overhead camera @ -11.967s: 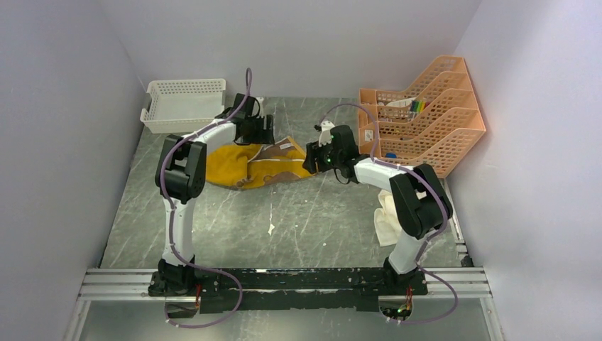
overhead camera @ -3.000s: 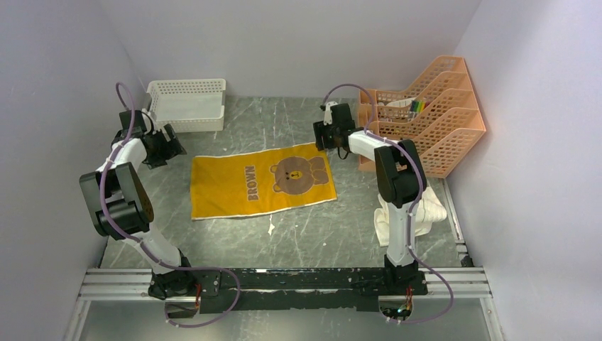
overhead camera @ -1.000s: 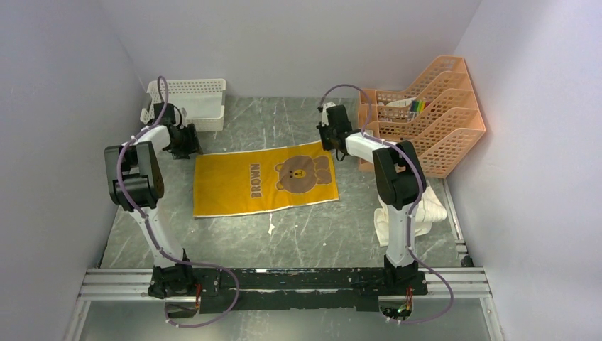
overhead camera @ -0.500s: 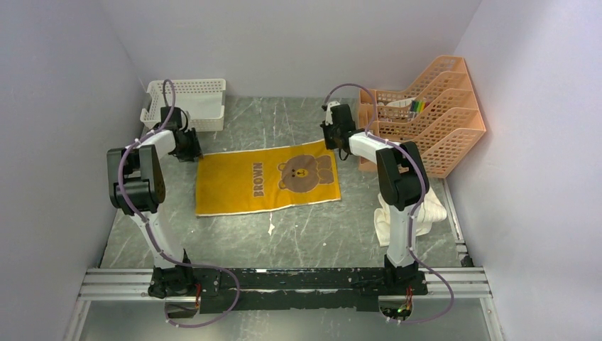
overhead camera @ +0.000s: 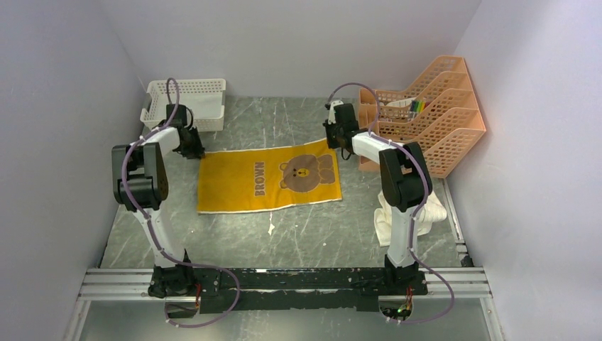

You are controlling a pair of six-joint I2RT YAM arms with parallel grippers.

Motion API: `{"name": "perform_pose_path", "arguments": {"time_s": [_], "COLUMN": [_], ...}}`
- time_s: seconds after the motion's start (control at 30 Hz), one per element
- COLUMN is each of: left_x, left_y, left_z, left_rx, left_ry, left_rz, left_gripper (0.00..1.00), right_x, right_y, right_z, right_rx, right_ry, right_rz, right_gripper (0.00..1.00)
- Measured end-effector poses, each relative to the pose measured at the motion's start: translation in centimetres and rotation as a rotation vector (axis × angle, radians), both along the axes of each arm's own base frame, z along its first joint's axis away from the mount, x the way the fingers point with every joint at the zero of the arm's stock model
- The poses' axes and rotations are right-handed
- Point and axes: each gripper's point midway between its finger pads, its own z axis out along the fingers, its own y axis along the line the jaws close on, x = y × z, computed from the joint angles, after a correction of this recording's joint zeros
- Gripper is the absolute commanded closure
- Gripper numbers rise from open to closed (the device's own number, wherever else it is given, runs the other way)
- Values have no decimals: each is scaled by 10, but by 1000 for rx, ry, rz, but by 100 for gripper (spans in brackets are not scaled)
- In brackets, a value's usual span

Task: Roll the towels
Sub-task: Fold the towel at the center of the board.

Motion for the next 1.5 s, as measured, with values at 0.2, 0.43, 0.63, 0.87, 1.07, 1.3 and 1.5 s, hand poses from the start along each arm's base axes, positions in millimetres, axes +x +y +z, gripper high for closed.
{"name": "perform_pose_path", "arguments": {"time_s": [0.2,0.43,0.63,0.87,1.07,1.3,1.5], "left_x": [25,24,47,64,37,-16,-59], "left_y": [-4,-12,-17,-18,-21,-38,-49], "left_z": [1,5,33,47,58,72,56], "left_rx": [-2,-32,-34,-43,-59,-129,-177], "left_ry": [14,20,-56,-137,-213,-328,-330], "left_rz": [-27,-70,-113,-131,-134,-100,-58], "left_gripper": [93,93,93,93,93,93,93], "right_x": [-3,2,11,38,8,-52,-83], "right_y": [-6,-19,-23,-15,-31,-59,-70], "right_z": [6,28,40,87,75,48,16], "right_rx": [2,43,62,83,45,46,69], "right_ry": [-4,-39,-61,-171,-138,-70,19], "right_rz": [-9,-36,-49,-27,-57,-204,-306], "right_gripper": [100,100,100,100,100,100,100]}}
